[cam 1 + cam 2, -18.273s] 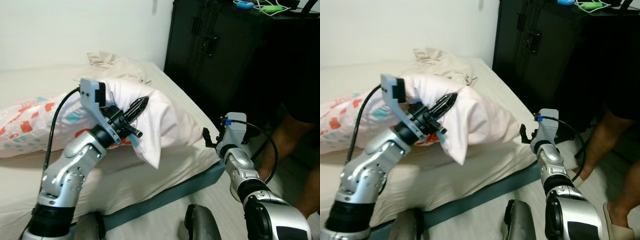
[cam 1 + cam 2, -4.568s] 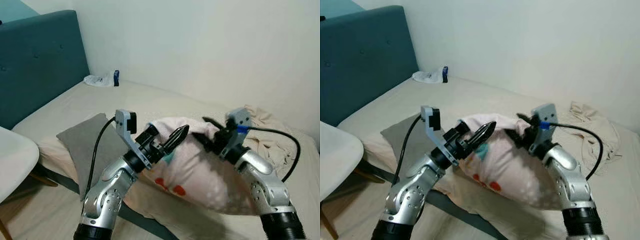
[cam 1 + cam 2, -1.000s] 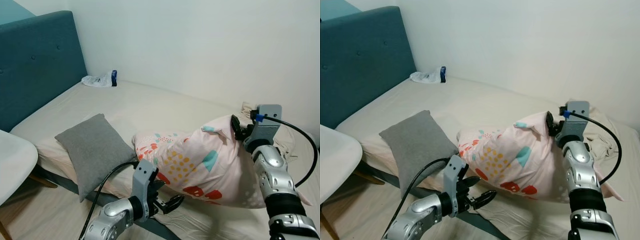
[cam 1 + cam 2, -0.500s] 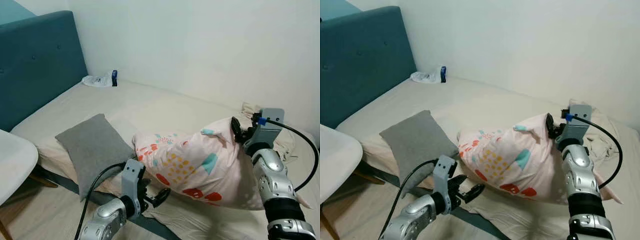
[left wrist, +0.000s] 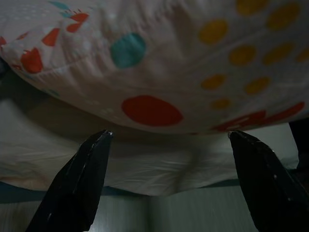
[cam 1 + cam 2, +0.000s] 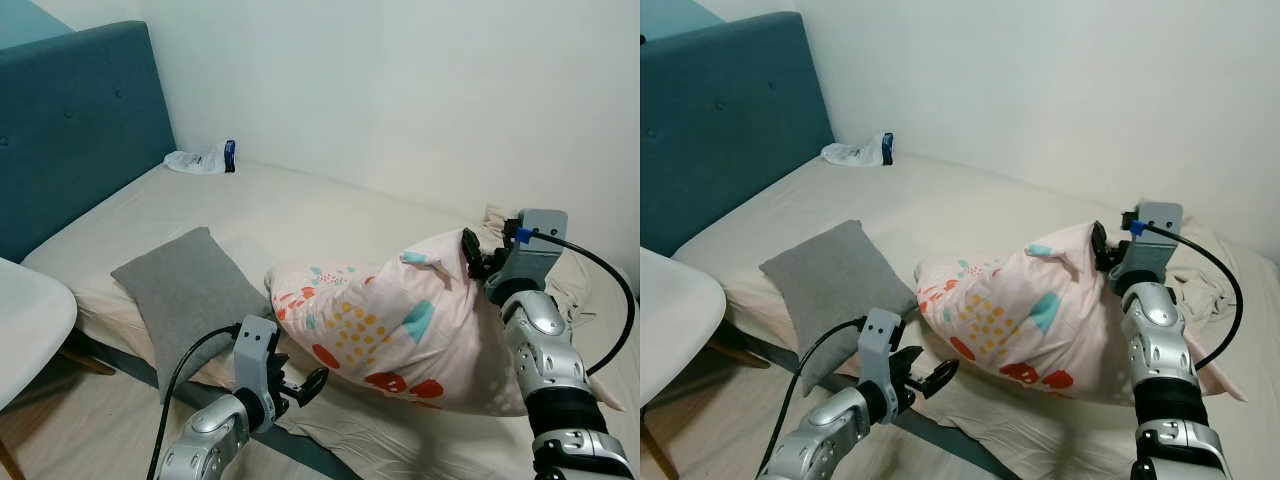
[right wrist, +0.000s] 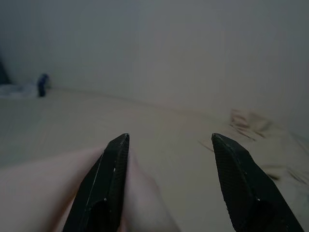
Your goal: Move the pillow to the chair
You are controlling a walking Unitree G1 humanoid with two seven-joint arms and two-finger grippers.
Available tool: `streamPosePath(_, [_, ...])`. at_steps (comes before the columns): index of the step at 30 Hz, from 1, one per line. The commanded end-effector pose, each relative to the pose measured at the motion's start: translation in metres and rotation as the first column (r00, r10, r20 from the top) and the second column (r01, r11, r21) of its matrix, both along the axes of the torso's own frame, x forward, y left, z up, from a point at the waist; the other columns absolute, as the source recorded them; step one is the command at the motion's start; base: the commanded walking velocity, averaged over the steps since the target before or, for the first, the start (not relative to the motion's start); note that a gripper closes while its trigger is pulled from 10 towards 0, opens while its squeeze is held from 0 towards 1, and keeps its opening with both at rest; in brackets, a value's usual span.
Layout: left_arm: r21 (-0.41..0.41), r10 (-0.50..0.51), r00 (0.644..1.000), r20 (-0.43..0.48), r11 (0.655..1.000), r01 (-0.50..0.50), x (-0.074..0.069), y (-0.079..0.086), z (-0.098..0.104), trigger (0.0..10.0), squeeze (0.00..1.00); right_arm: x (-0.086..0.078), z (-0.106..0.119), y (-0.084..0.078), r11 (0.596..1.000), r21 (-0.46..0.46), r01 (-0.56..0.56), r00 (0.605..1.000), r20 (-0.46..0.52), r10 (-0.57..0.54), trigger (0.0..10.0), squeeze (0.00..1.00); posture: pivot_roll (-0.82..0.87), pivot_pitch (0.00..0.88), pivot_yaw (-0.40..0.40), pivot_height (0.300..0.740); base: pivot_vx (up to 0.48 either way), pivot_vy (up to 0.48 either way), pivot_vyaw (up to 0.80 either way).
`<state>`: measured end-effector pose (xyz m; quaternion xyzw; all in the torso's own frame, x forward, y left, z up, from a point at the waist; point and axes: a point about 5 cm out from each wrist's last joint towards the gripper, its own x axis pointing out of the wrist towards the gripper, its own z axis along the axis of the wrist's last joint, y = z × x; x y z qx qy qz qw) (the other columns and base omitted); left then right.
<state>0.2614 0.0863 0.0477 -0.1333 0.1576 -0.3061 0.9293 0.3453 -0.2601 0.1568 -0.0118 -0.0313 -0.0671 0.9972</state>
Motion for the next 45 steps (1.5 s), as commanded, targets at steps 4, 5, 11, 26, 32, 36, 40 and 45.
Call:
streamPosePath(4, [0.023, 0.013, 1.000, -0.014, 1.000, -0.013, 0.000, 0.002, -0.005, 10.0, 0.00, -0.006, -0.023, -0.011, 0.995, -0.069, 0.074, 0.986, -0.145, -0.084, 10.0, 0.00, 0.05, 0.020, -0.061, 0.740, 0.000, 0.000, 0.00])
streamPosePath(5, [0.024, 0.013, 1.000, -0.016, 1.000, -0.013, 0.000, 0.002, -0.006, 10.0, 0.00, -0.010, -0.034, -0.016, 0.989, -0.111, 0.094, 0.971, -0.210, -0.115, 10.0, 0.00, 0.05, 0.021, -0.061, 0.740, 0.000, 0.000, 0.00])
streamPosePath(11, [0.043, -0.009, 0.999, -0.039, 0.999, 0.011, -0.003, 0.001, -0.010, 10.0, 0.00, -0.017, -0.045, -0.023, 0.981, -0.163, 0.106, 0.946, -0.288, -0.150, 10.0, 0.00, 0.05, 0.023, -0.060, 0.740, 0.000, 0.000, 0.00])
streamPosePath(26, [0.062, -0.036, 0.997, -0.066, 0.997, 0.041, -0.009, 0.000, -0.016, 10.0, 0.00, -0.020, -0.058, -0.023, 0.972, -0.213, 0.099, 0.909, -0.378, -0.176, 10.0, 0.00, 0.06, 0.036, -0.059, 0.740, 0.000, 0.000, 0.00])
streamPosePath(32, [0.068, -0.037, 0.997, -0.071, 0.997, 0.042, -0.010, 0.000, -0.017, 10.0, 0.00, -0.009, -0.029, -0.020, 0.990, -0.065, 0.124, 0.973, -0.190, -0.134, 10.0, 0.00, 0.06, 0.036, -0.058, 0.740, 0.000, 0.000, 0.00])
streamPosePath(36, [0.068, -0.038, 0.997, -0.072, 0.997, 0.043, -0.010, -0.001, -0.017, 10.0, 0.00, -0.006, -0.005, -0.024, 0.988, -0.010, 0.153, 0.988, -0.036, -0.153, 10.0, 0.00, 0.06, 0.036, -0.060, 0.740, 0.000, 0.000, 0.00])
streamPosePath(40, [0.067, -0.038, 0.997, -0.071, 0.997, 0.043, -0.009, -0.001, -0.017, 10.0, 0.00, -0.007, 0.020, -0.033, 0.977, -0.063, 0.206, 0.976, 0.086, -0.200, 10.0, 0.40, 0.05, 0.033, -0.065, 0.740, 0.000, 0.000, 0.00])
streamPosePath(45, [0.064, -0.036, 0.997, -0.070, 0.997, 0.040, -0.008, -0.002, -0.017, 10.0, 0.00, -0.007, 0.026, -0.037, 0.974, -0.090, 0.209, 0.975, 0.098, -0.200, 10.0, 1.00, 0.05, 0.029, -0.070, 0.740, 0.000, 0.000, 0.00])
